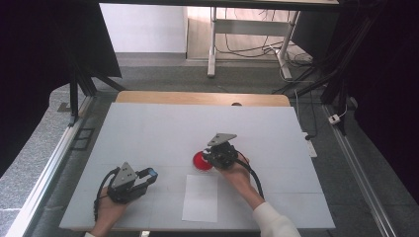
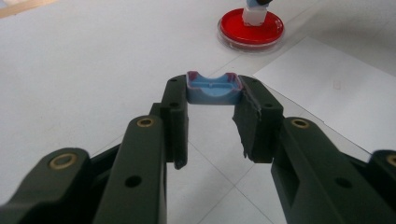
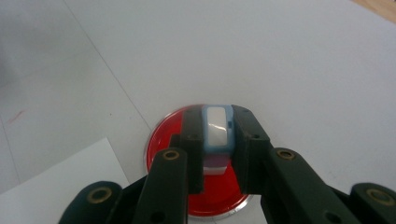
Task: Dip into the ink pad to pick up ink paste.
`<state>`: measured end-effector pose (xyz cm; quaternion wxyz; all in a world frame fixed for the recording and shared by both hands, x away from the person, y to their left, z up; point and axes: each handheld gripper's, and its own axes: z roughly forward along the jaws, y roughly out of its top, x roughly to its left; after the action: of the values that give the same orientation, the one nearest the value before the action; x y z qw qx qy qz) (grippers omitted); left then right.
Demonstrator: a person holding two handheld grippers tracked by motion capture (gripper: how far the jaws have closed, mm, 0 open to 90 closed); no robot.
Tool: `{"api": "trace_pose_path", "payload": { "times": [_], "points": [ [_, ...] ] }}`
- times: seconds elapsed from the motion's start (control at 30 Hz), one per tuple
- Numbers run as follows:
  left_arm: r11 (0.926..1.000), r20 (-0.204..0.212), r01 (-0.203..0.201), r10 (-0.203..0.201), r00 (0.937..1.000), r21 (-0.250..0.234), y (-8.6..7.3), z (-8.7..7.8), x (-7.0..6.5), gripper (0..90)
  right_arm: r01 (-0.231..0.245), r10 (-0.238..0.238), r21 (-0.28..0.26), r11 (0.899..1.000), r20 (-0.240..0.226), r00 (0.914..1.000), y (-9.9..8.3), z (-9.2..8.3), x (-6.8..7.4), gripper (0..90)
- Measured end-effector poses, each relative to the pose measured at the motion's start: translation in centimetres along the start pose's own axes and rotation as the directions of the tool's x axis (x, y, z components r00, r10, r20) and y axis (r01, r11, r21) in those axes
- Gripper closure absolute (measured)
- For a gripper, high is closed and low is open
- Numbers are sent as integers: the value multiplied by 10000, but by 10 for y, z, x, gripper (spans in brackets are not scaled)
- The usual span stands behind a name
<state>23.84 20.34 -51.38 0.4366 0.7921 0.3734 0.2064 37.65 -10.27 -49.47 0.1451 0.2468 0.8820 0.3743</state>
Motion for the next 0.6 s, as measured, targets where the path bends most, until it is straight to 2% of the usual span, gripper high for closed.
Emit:
{"api": "trace_pose_path", "payload": {
  "times": [0.13, 0.27, 0.6],
  "points": [
    [10000, -48, -30, 29, 10000, -13, 0, 0, 0, 655, -99, 100, -63, 9999, 74, 9999, -2, 2, 1, 755],
    [10000, -50, -29, 29, 10000, -7, 0, 0, 0, 655, 56, -53, -126, 9999, 206, 9998, -3, 2, 4, 756],
    [10000, -52, -45, 45, 10000, -3, 0, 0, -1, 655, -211, 212, -255, 9995, 9, 9998, -6, 2, 0, 757]
  ]
}}
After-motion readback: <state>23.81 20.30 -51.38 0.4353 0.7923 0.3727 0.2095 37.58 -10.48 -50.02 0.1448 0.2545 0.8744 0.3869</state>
